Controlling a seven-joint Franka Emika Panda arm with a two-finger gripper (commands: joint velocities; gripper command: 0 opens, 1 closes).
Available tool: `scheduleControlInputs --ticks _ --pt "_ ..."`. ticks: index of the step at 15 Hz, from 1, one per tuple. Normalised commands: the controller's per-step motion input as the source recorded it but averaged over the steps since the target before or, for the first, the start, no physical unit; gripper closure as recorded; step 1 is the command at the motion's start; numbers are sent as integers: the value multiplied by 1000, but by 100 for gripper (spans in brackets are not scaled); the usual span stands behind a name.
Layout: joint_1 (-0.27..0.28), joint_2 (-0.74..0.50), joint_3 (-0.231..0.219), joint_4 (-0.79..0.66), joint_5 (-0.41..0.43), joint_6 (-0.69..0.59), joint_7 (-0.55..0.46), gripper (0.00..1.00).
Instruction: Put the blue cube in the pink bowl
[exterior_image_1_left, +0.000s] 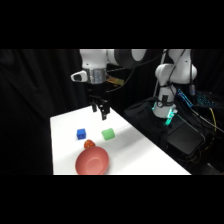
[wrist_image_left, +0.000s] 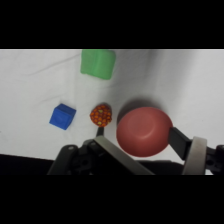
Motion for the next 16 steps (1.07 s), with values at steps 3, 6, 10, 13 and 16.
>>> scheduleControlInputs --ticks 3,6,10,13,16 --pt "-31 29 5 54 10 -11 -9 0" --pt "-71 90 -26 169 31 -45 -61 0" --pt "-113 167 -50 312 74 -99 -131 0" --pt "-123 242 -50 442 124 -162 -171 0" --pt "-135 306 -47 540 188 -187 -204 0"
